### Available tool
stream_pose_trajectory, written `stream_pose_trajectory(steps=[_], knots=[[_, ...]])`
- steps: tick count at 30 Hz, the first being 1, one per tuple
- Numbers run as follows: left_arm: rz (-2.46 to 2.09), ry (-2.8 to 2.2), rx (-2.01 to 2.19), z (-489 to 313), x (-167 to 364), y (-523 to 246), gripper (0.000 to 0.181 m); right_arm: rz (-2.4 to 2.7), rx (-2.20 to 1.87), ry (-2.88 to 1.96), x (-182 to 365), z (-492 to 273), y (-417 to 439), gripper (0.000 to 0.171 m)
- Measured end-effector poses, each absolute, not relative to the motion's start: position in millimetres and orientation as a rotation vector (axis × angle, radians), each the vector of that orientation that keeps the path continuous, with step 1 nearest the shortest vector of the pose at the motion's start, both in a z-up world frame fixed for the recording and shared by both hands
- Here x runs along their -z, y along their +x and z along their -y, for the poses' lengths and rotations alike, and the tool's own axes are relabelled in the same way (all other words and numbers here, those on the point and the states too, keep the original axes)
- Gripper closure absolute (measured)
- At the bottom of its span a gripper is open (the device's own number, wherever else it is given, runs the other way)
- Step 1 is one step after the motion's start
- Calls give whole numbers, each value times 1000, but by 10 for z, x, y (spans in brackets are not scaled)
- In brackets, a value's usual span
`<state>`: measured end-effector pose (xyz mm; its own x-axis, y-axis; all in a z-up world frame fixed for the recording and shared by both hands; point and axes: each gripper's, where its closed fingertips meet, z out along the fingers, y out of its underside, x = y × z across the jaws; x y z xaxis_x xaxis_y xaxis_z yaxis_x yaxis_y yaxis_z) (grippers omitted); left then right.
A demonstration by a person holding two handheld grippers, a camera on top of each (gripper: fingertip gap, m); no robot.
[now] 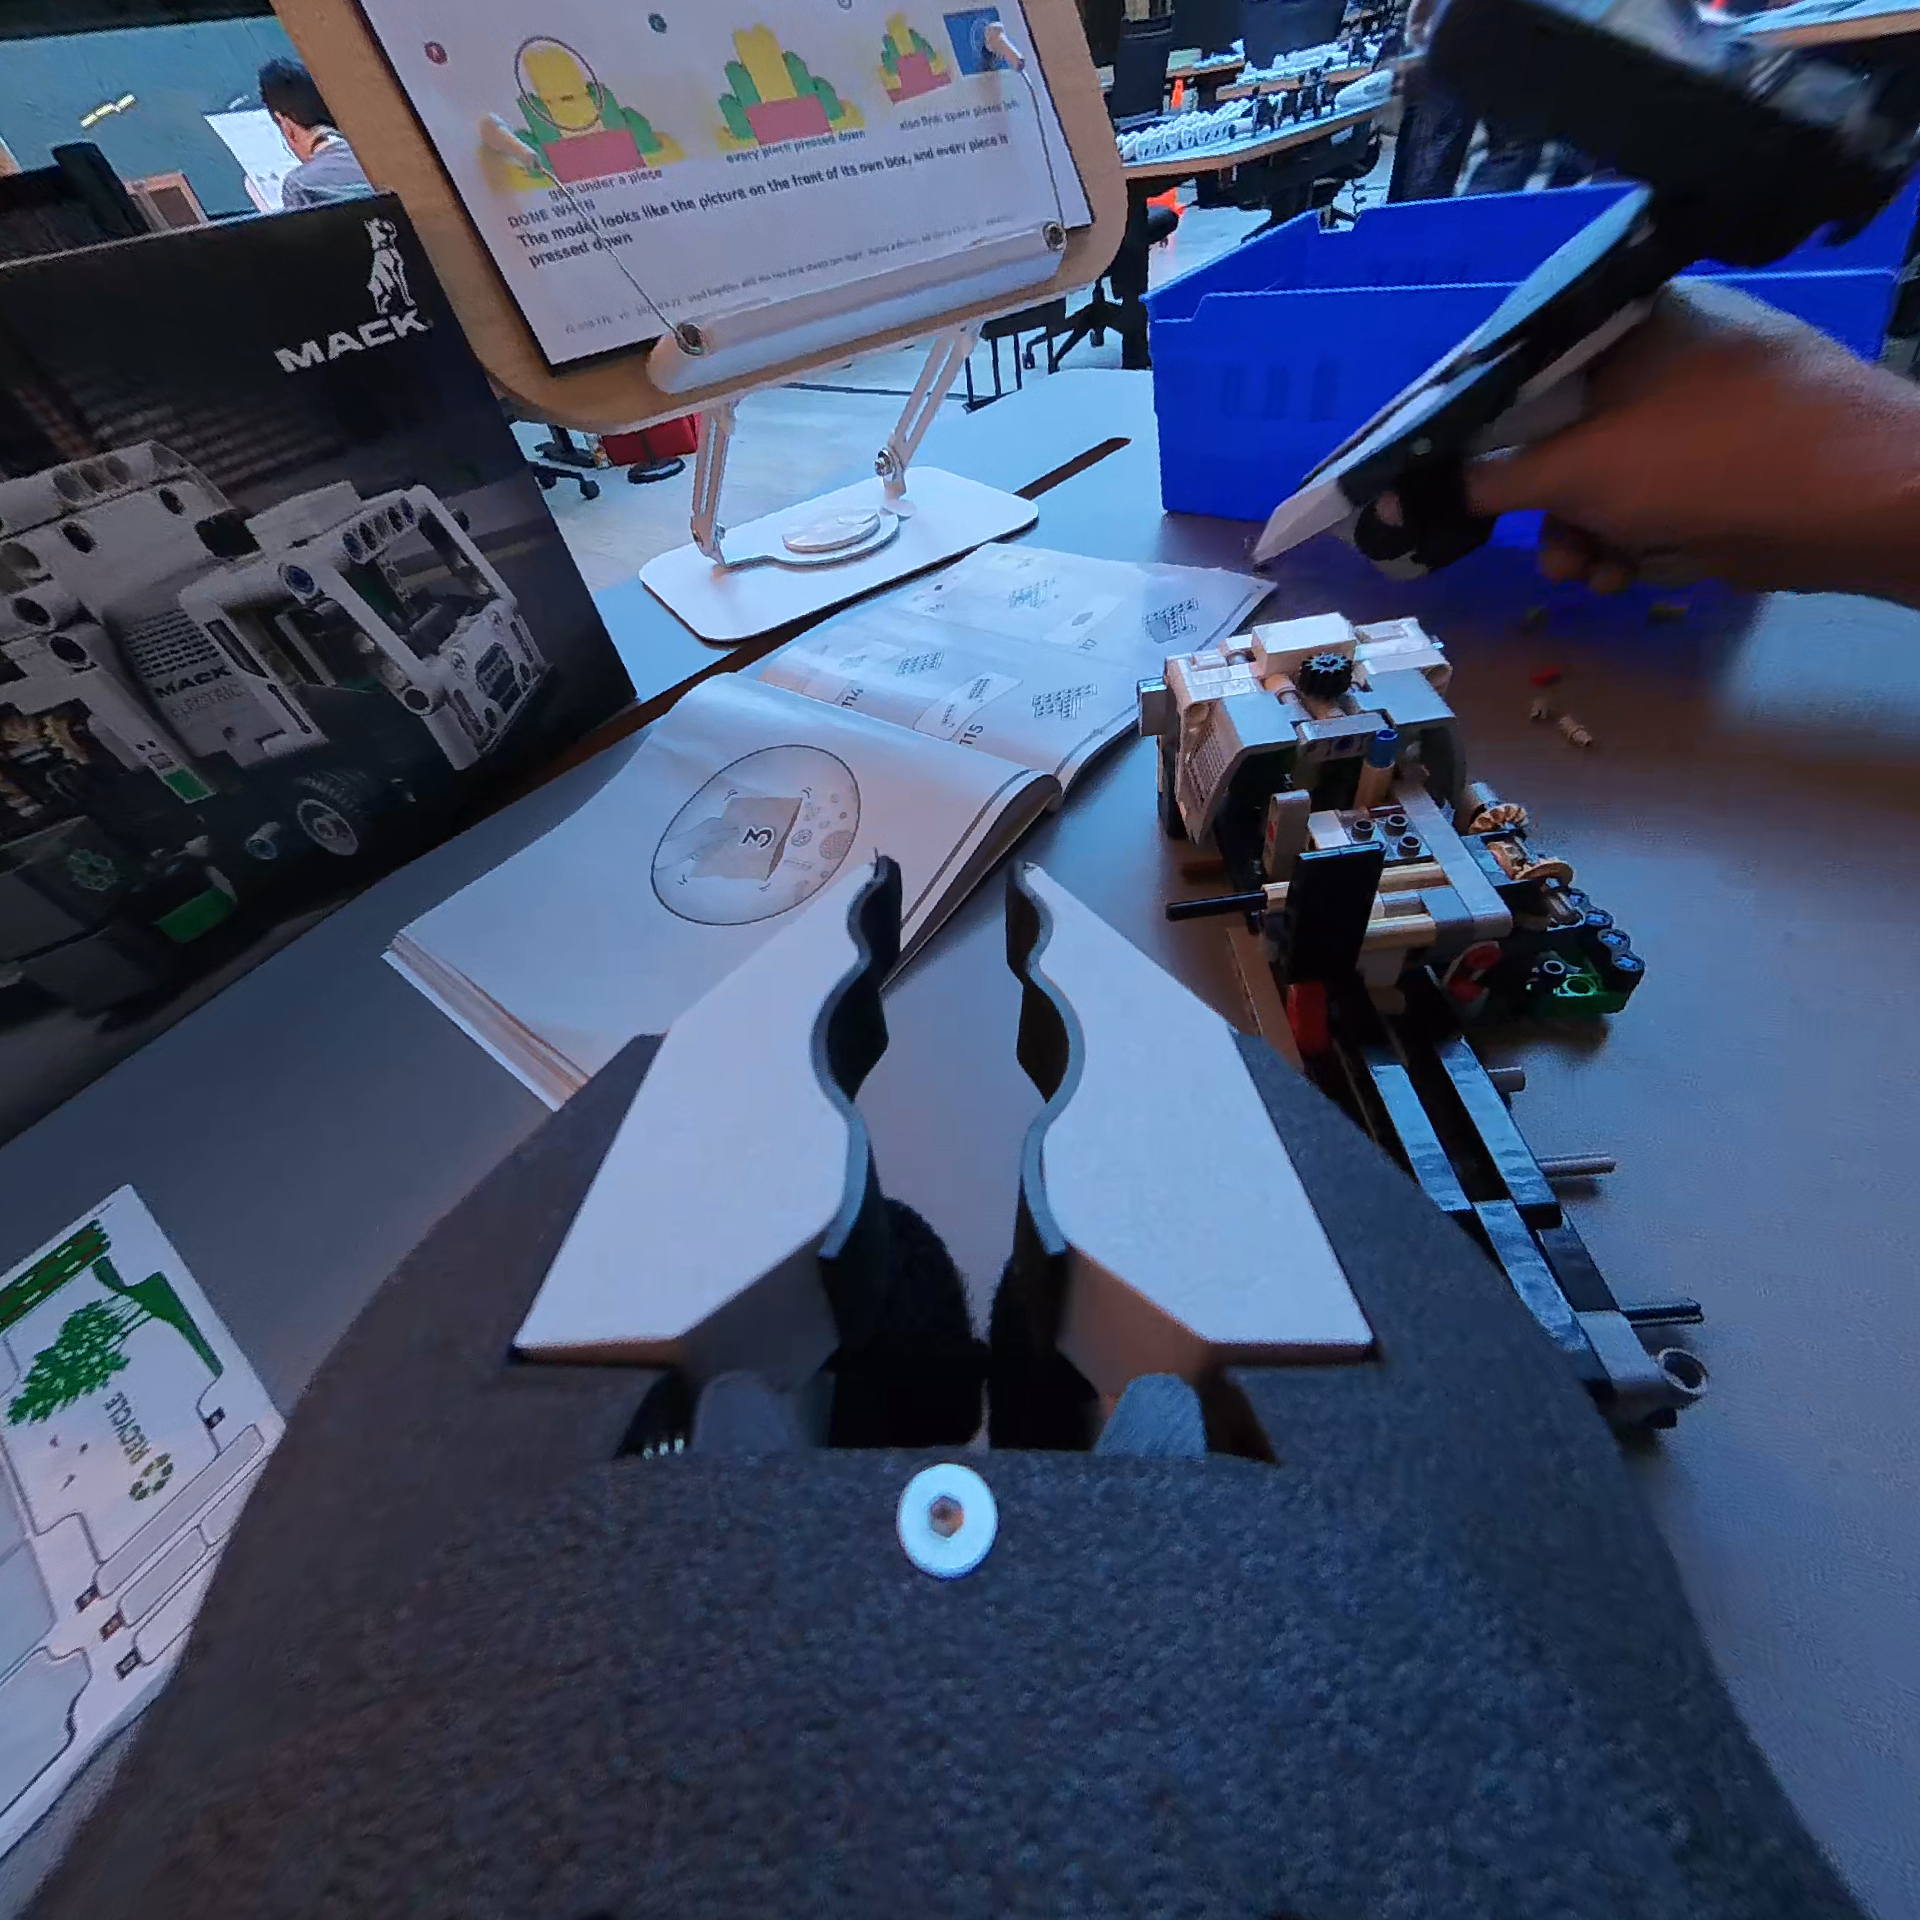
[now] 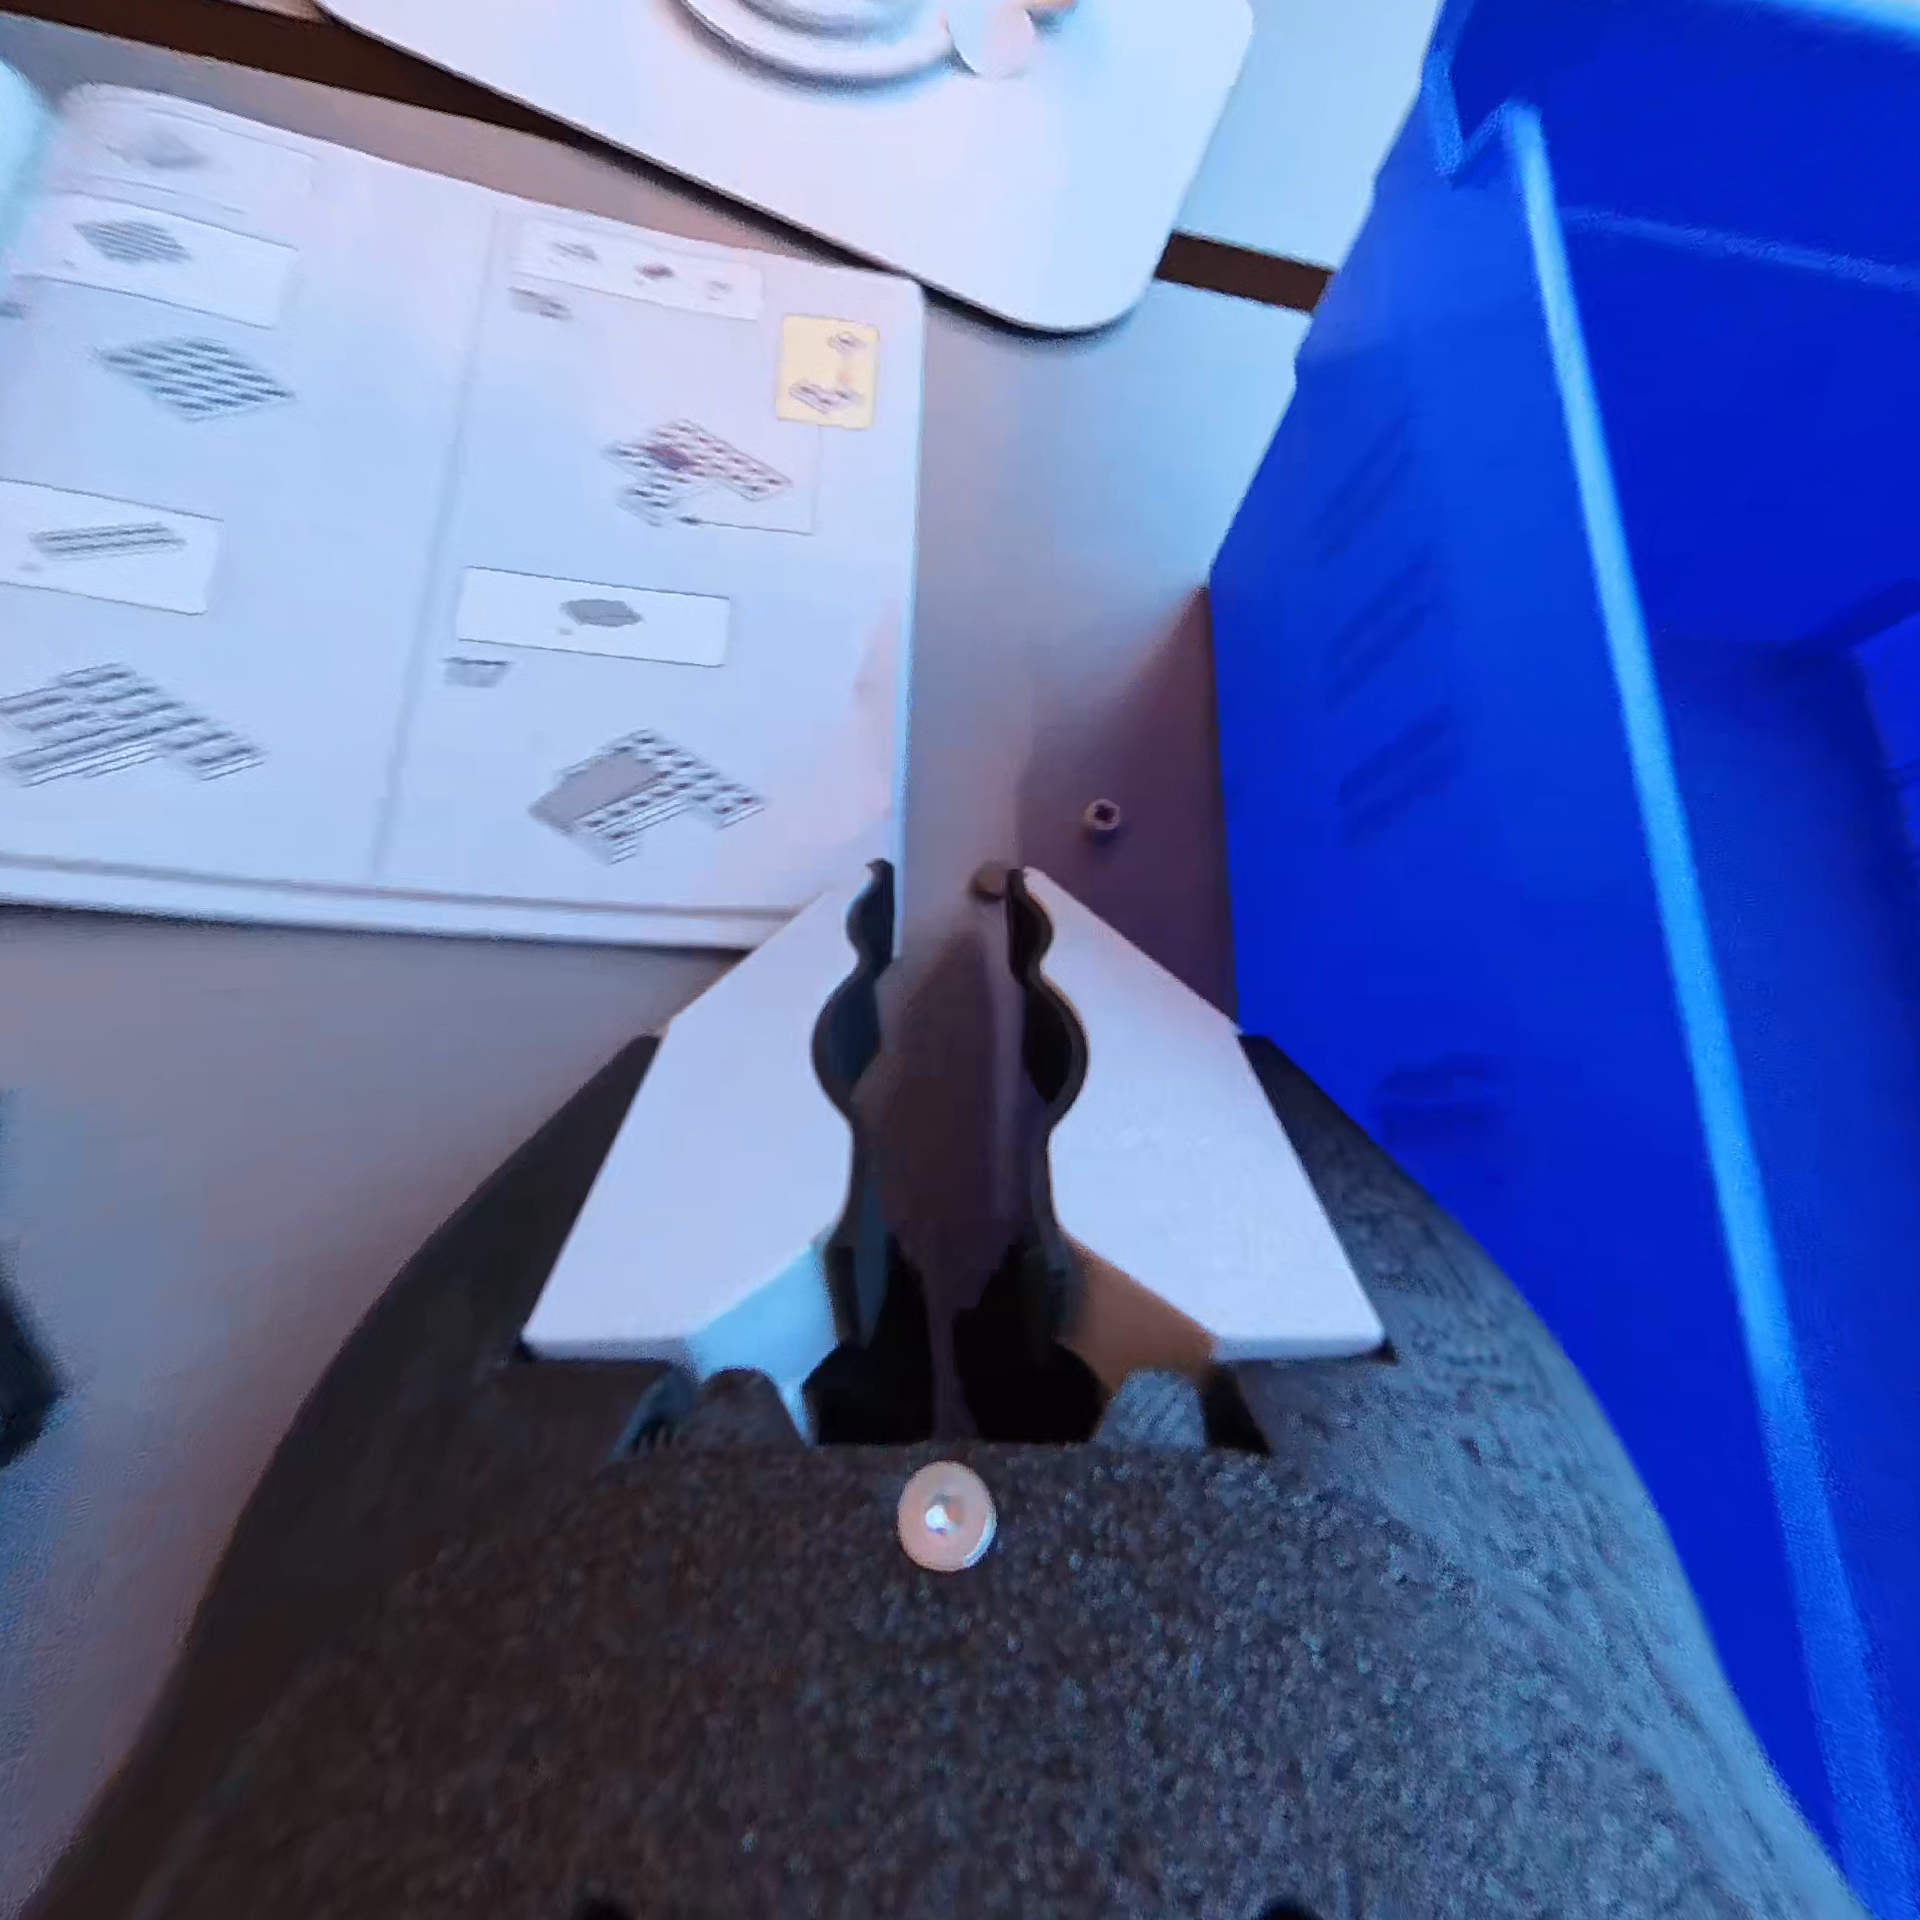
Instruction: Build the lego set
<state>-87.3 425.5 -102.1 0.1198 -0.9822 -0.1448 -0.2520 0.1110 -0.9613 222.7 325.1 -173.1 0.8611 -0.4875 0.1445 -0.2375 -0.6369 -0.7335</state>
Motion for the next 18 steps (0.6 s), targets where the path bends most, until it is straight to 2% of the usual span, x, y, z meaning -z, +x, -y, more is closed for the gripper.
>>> stream_pose_trajectory(steps=[4, 10, 12, 18], knots=[[-1329, -1366, 899, -4274, 1031, -883, 164, -435, 483, -2188, 1414, -2860, 1755, 152], [-1336, -1359, 898, -4256, 1032, -868, 164, -436, 121, -2172, 1645, -2269, 936, 144], [-1347, -1359, 906, -4226, 1050, -849, 164, -395, 158, -2152, 1647, -2242, 939, 150], [-1380, -1334, 897, -4152, 1084, -817, 164, -334, 158, -2221, 1769, -2361, 1094, 148]])
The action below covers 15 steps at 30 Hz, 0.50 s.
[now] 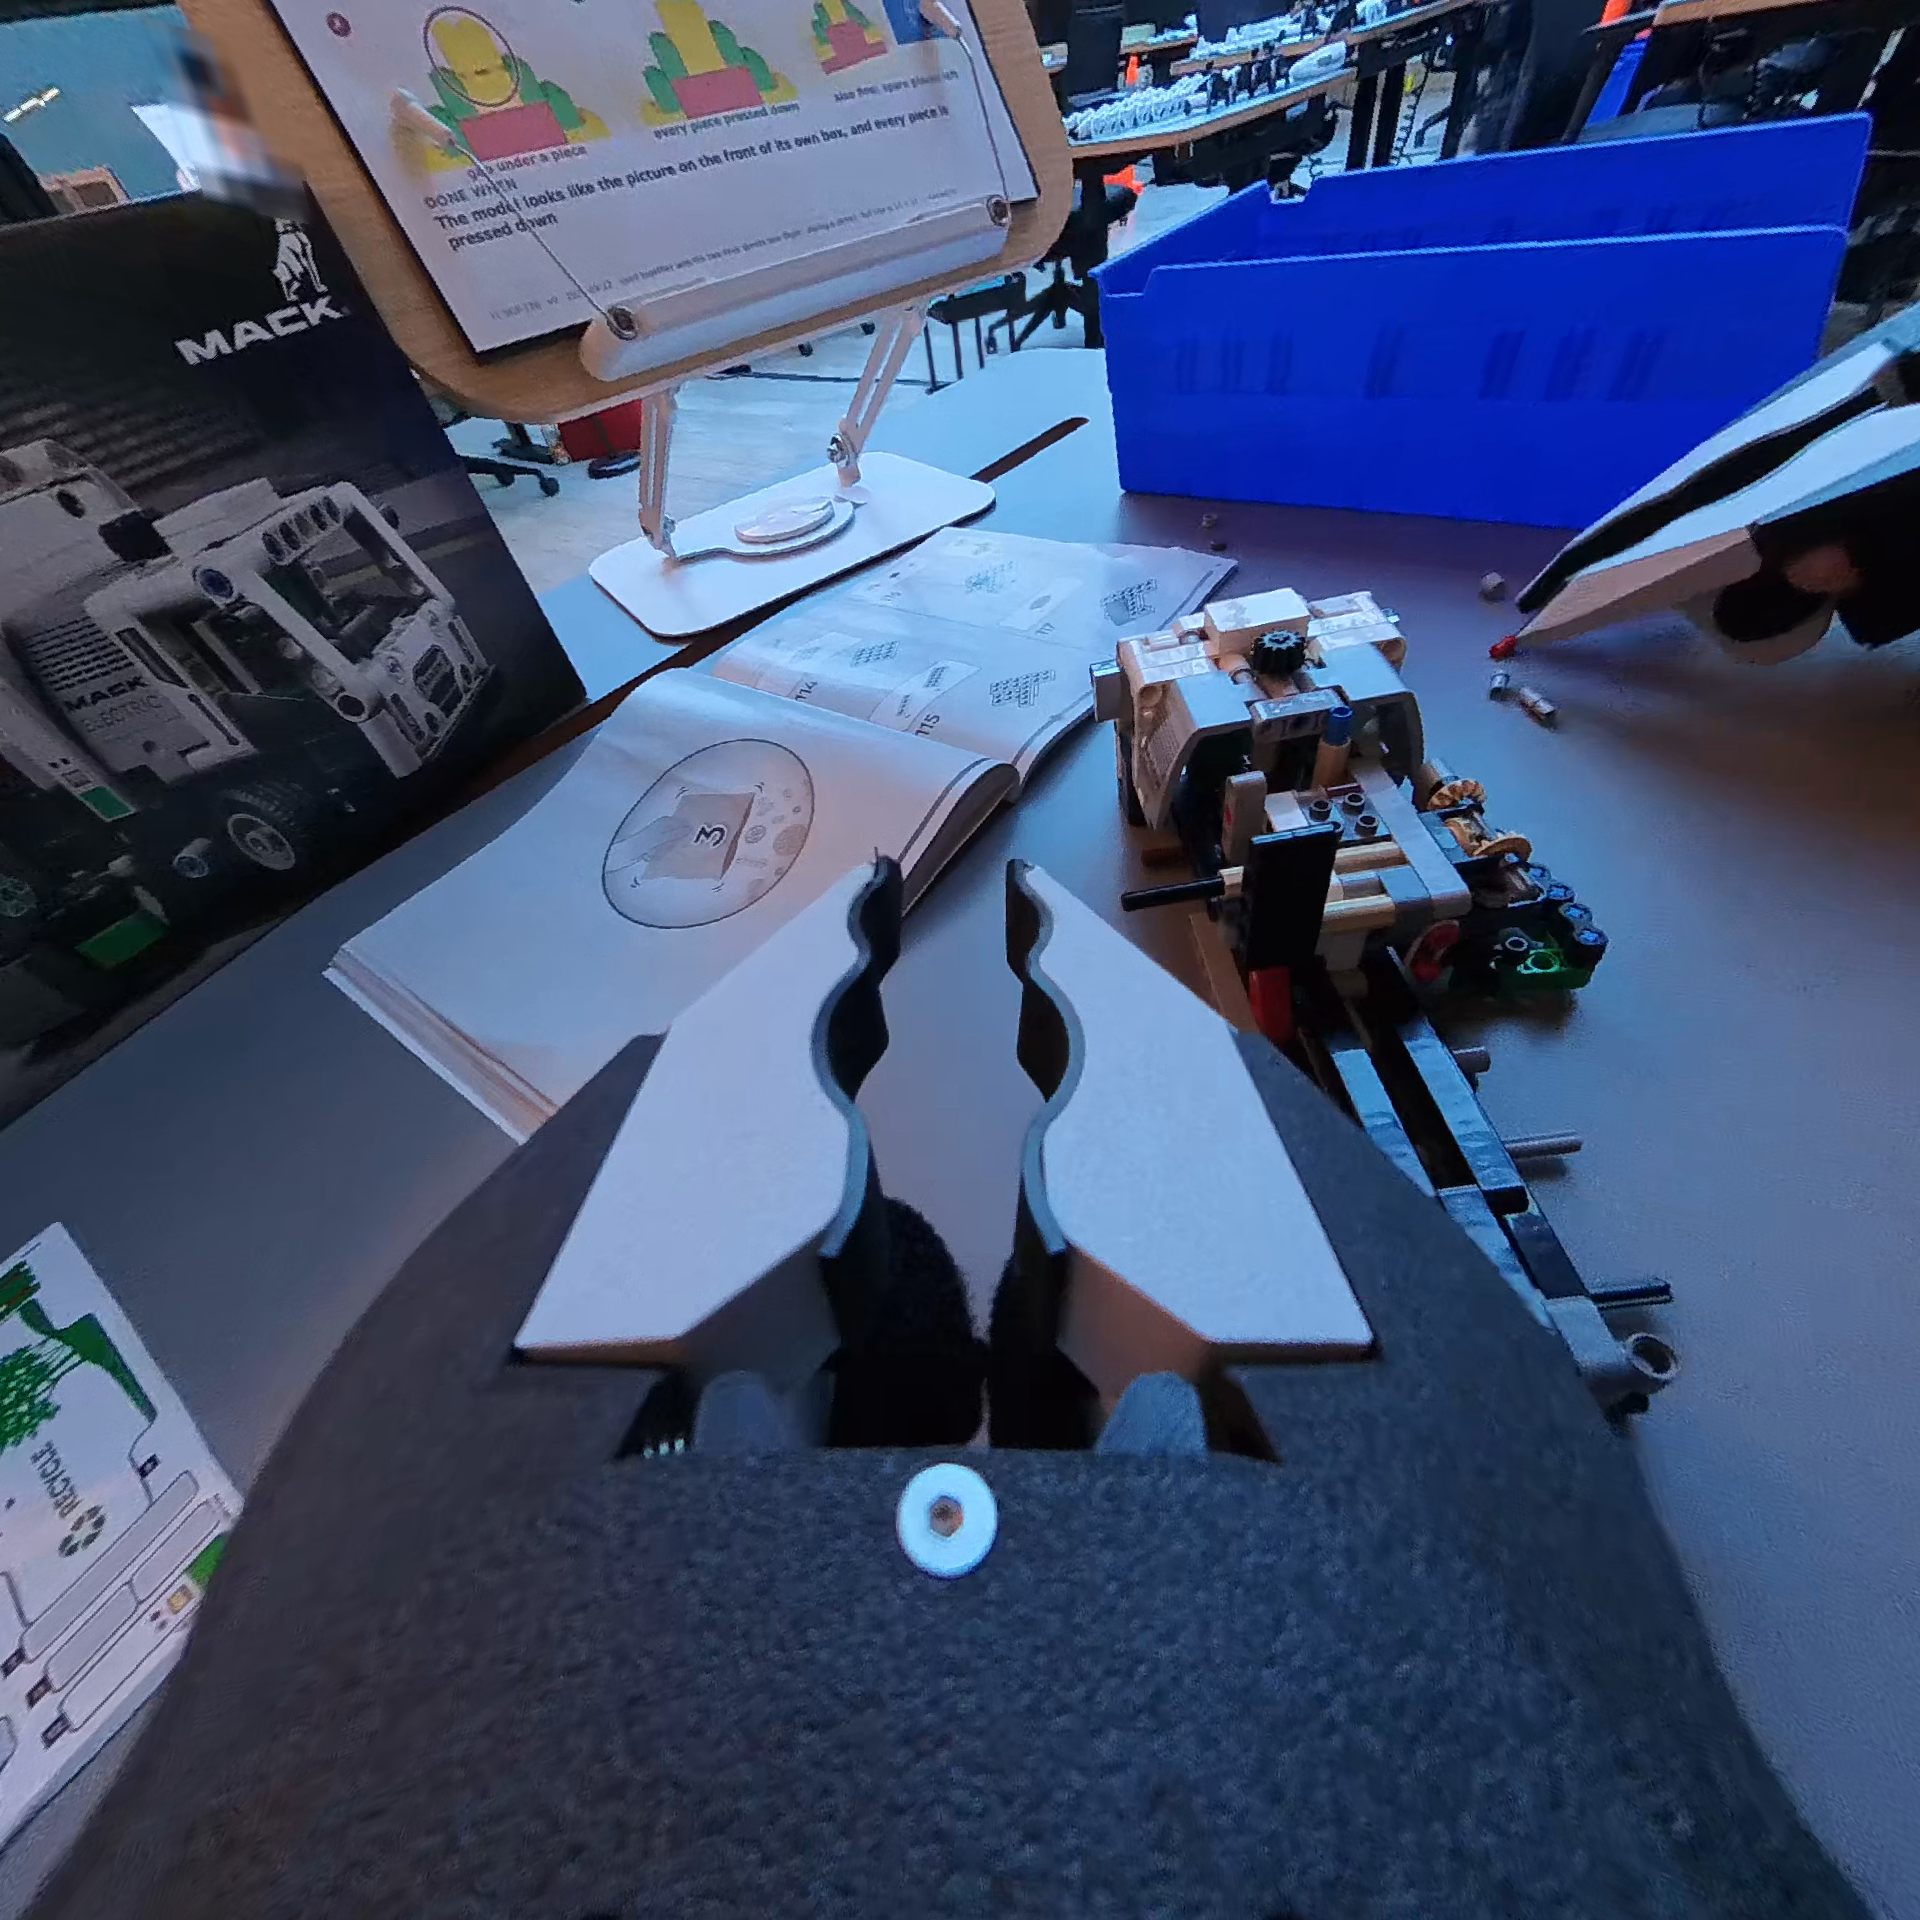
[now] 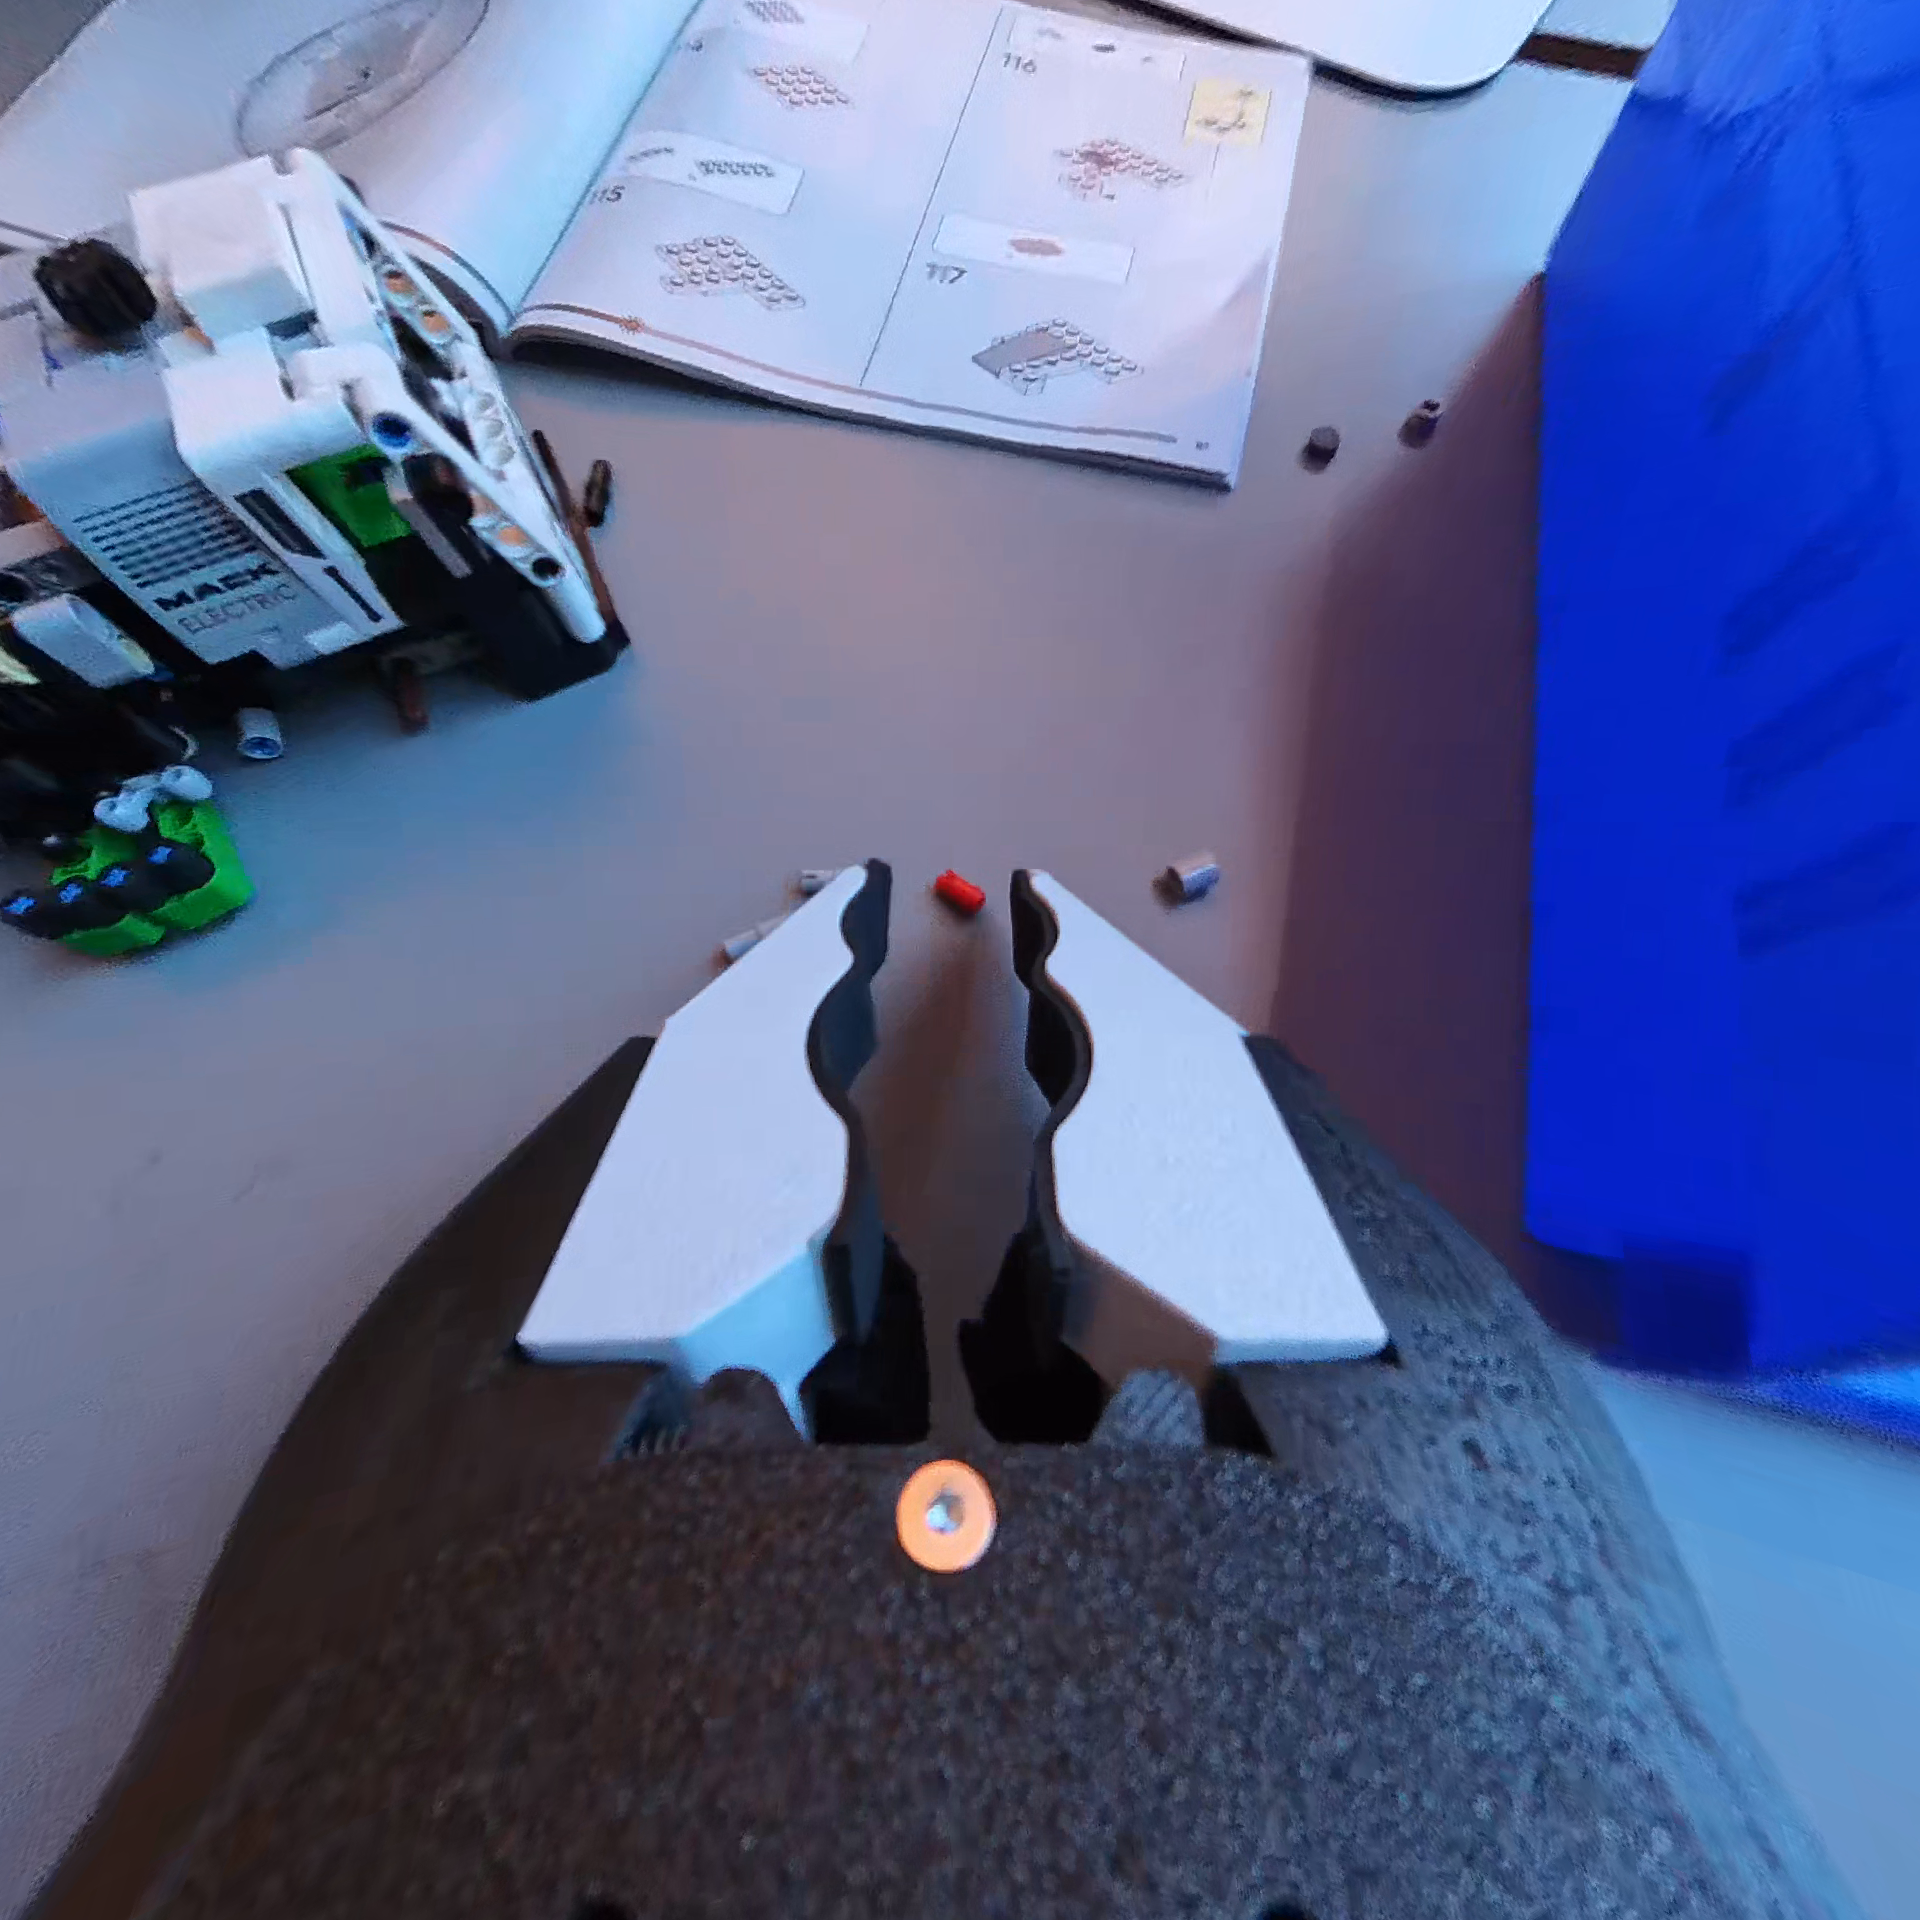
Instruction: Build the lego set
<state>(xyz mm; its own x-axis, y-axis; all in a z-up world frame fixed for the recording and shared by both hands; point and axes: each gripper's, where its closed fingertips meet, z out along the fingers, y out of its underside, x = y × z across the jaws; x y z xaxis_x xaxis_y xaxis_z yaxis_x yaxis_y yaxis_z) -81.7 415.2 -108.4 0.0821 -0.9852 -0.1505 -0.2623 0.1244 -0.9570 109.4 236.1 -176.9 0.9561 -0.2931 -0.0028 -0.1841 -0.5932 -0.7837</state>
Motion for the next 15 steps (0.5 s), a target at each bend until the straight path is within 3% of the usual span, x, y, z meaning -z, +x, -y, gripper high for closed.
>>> stream_pose_trajectory(steps=[8, 15], knots=[[-1329, -1354, 919, -4246, 1023, -863, 164, -297, 134, -2273, 1860, -2381, 1078, 152], [-1279, -1376, 1004, -4262, 952, -887, 164, -287, 178, -2293, 1883, -2391, 1111, 166]])
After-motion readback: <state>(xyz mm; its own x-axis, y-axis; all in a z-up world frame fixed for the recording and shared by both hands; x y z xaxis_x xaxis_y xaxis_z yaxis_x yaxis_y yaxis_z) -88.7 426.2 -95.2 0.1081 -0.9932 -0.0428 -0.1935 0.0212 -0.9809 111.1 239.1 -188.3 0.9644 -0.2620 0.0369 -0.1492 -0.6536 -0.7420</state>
